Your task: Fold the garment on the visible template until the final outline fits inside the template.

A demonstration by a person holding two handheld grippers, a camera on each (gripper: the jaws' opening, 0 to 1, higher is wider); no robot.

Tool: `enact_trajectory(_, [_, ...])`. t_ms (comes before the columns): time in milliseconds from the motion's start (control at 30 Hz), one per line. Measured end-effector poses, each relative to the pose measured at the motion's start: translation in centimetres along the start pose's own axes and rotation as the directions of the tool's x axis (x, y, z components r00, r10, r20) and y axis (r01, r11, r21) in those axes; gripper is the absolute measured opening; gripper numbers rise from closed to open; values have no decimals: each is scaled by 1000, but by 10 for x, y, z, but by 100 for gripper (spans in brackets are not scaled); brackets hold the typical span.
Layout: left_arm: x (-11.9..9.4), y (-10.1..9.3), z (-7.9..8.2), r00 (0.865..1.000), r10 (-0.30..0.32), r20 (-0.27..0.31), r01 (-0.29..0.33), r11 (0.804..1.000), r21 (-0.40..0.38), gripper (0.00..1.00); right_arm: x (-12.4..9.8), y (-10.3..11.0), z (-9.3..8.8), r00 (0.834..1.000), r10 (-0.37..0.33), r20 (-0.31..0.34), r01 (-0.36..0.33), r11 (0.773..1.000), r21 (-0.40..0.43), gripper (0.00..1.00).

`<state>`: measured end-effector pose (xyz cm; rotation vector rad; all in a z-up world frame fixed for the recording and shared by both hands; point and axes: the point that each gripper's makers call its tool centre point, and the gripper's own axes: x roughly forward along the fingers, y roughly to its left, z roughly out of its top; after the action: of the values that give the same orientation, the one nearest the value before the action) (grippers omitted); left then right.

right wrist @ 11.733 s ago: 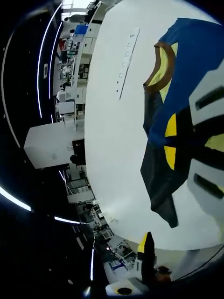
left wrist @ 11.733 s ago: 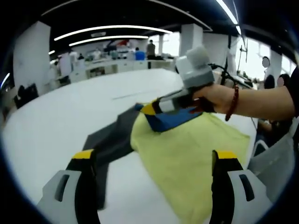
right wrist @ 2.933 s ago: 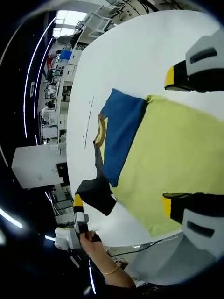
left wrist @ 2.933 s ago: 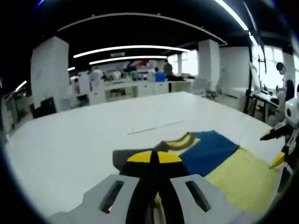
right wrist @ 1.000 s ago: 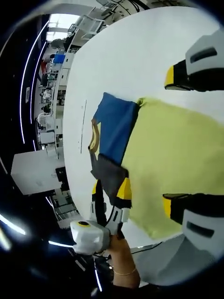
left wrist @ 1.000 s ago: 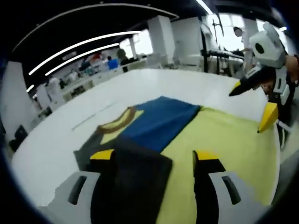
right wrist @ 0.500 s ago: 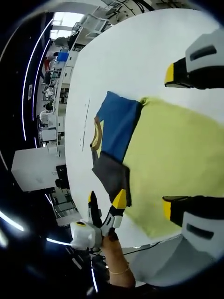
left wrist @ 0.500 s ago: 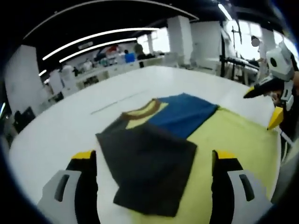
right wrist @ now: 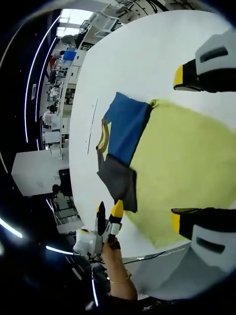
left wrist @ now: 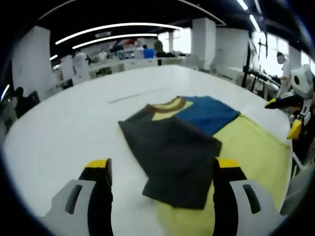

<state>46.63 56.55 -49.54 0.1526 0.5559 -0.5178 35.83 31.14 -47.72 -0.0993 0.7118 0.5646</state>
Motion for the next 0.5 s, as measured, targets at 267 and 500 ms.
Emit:
enact_trajectory(267, [-1,11,-29,997,3,-74,-9,996,-85,47,-3,-2,0,1000,-9,9,9,1000,10,100])
enact_trajectory(500, [-2,8,-38,996,-19,-85,10,995,-101,31,-4,-2,-3,1000,-16,4,16,1000,19,100])
